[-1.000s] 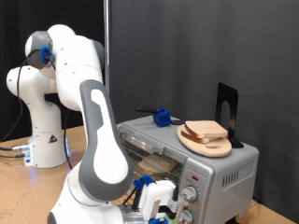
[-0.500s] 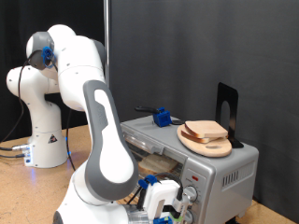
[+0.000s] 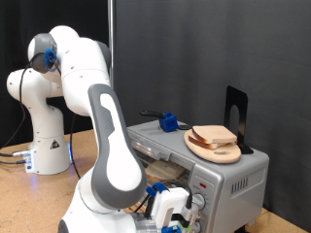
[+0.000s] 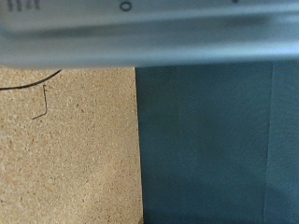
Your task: Make a piece of toast with the oven
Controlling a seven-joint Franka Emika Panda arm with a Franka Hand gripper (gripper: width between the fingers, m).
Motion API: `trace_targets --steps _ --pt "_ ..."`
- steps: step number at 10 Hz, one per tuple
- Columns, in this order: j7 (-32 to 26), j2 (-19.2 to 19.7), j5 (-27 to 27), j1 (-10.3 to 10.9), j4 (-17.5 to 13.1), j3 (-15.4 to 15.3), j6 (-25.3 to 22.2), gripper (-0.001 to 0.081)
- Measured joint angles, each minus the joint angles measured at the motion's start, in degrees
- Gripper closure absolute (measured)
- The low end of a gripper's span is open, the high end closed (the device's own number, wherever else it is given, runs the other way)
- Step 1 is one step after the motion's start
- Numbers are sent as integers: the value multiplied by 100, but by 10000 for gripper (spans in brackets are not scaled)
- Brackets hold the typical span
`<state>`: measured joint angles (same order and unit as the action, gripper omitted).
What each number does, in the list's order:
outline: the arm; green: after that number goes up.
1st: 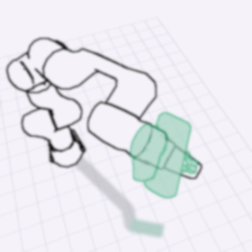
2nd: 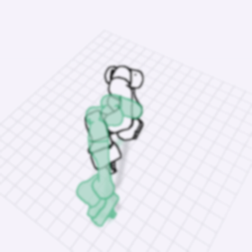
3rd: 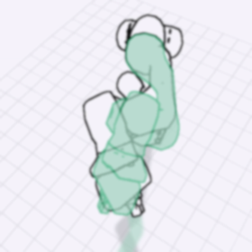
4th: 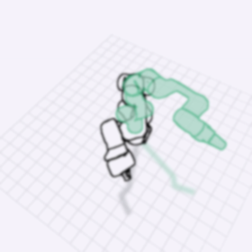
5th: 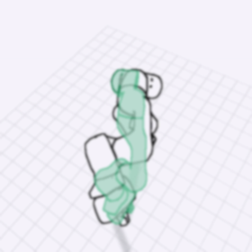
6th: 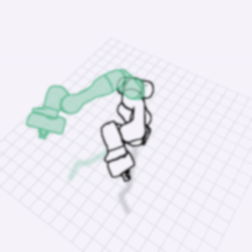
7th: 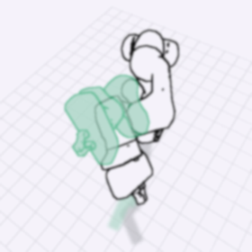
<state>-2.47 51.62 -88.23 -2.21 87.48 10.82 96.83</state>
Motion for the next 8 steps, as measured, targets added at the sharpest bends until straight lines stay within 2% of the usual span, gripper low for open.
trace_targets --steps 1,2,3,4,6,8 --pt "0 0 1 0 15 0 0 370" --pt "0 0 1 0 27 0 0 370" --pt "0 0 1 0 33 0 -1 553" --pt "1 -19 0 -3 20 0 -44 690" --pt "1 -22 0 -2 22 -1 -46 715" --pt "-359 -31 -41 -7 40 -8 -55 715"
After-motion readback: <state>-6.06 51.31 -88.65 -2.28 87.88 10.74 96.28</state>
